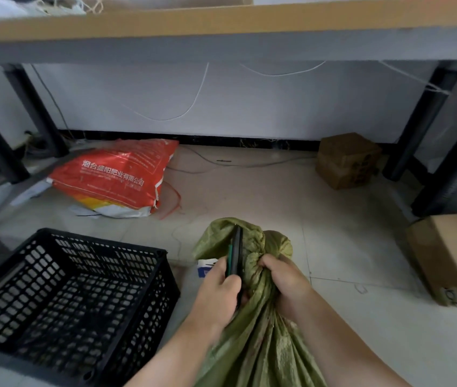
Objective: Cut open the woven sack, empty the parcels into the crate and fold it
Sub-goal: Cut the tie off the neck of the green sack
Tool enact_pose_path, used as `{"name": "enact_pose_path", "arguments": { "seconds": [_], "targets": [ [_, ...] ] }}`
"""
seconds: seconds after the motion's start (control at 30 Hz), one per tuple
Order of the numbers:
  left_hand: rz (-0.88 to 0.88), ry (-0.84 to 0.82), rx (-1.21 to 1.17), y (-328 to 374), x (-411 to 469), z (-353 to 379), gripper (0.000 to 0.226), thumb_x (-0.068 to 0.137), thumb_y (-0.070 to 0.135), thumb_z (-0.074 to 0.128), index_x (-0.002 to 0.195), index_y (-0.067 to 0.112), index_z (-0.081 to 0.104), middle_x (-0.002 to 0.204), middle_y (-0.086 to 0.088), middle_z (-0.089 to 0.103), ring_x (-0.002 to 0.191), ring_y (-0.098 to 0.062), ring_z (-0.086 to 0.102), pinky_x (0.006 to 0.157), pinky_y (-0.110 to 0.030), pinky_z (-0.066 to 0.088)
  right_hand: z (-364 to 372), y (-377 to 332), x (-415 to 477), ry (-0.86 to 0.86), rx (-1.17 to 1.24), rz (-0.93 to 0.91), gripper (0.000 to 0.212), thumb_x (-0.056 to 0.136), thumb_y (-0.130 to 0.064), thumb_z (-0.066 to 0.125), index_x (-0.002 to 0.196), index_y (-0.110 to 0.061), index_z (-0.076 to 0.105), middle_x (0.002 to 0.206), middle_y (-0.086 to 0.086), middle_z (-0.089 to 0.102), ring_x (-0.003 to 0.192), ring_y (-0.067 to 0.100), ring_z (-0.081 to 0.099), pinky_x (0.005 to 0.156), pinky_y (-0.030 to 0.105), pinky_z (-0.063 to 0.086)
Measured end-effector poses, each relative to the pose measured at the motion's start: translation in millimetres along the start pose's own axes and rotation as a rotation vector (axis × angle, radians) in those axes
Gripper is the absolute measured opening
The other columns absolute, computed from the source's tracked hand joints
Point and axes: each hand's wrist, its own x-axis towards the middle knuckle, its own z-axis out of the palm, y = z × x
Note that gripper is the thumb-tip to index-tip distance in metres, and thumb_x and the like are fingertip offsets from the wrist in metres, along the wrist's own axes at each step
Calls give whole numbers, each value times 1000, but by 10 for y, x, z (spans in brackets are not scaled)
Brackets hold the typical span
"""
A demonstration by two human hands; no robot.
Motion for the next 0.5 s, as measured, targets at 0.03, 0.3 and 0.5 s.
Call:
{"name": "enact_pose_path", "arguments": {
  "seconds": [0.03, 0.3, 0.5],
  "targets": [
    [13, -7, 4, 24, -17, 3, 35, 85, 12, 43, 108, 21, 67, 72, -5, 63, 65, -21, 57, 61, -35, 46, -6, -19, -17, 19, 19, -7, 42, 76, -13, 61, 116, 1, 59, 103, 37, 66, 75, 45, 70, 64, 53, 58],
    [99, 6, 23, 316, -122, -142, 38, 95, -9, 34, 114, 14, 58, 97, -9, 71, 55, -14, 51, 54, -29, 44, 17, -191, -257, 116, 68, -53, 23, 87, -9, 57, 109, -7, 60, 103, 27, 68, 90, 41, 71, 79, 54, 59],
    [262, -29, 127, 830, -251, -257, 34, 90, -1, 46, 117, 19, 50, 104, -7, 69, 64, -13, 61, 59, -25, 47, 78, -308, -436, 125, 55, -40, 10, 90, -5, 57, 98, -9, 56, 98, 23, 66, 88, 40, 67, 87, 56, 56]
  ]
}}
